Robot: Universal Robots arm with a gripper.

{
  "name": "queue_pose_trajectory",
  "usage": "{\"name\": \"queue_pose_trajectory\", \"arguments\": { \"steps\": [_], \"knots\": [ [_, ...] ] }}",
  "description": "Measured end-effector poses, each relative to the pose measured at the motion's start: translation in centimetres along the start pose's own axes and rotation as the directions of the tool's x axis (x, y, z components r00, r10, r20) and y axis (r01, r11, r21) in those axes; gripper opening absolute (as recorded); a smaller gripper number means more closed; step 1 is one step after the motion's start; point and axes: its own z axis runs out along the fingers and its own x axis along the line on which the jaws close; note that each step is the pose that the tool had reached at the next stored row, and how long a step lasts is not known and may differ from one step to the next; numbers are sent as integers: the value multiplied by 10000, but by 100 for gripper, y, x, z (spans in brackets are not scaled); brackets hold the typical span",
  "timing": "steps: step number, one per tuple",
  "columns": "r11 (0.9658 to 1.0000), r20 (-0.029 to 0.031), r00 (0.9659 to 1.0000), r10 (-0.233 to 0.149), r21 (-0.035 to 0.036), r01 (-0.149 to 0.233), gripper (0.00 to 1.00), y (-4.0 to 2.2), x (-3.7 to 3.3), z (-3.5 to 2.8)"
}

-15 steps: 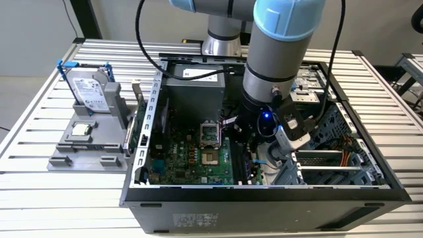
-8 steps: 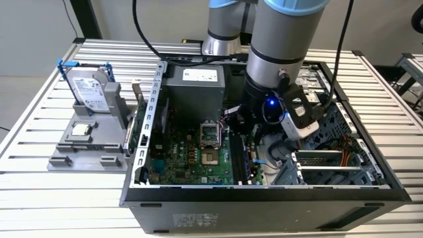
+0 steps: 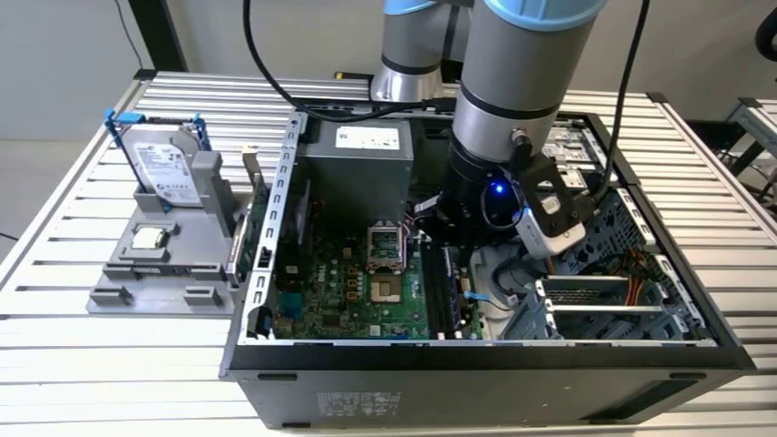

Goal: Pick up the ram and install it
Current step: 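Insert the ram into the slot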

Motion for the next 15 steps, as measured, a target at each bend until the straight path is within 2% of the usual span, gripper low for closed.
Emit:
{"name": "queue_pose_trajectory", "arguments": {
  "steps": [15],
  "knots": [
    [9999,-3,10000,-14,-133,14,0,0,0,-7]
  ]
}}
